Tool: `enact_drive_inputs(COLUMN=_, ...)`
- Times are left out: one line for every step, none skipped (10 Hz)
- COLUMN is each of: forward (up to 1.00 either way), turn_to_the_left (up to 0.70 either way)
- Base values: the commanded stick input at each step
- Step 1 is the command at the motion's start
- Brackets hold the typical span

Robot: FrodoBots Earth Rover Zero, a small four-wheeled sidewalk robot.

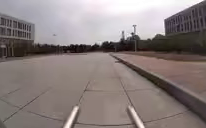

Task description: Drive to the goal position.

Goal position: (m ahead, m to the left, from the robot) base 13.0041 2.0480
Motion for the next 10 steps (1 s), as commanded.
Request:
enact_drive_inputs(forward=0.69, turn_to_the_left=0.0)
enact_drive_inputs(forward=0.69, turn_to_the_left=0.0)
enact_drive_inputs(forward=0.69, turn_to_the_left=0.0)
enact_drive_inputs(forward=0.69, turn_to_the_left=0.0)
enact_drive_inputs(forward=0.69, turn_to_the_left=0.0)
enact_drive_inputs(forward=0.69, turn_to_the_left=-0.14)
enact_drive_inputs(forward=0.69, turn_to_the_left=-0.35)
enact_drive_inputs(forward=0.69, turn_to_the_left=-0.32)
enact_drive_inputs(forward=0.69, turn_to_the_left=-0.15)
enact_drive_inputs(forward=0.69, turn_to_the_left=0.0)
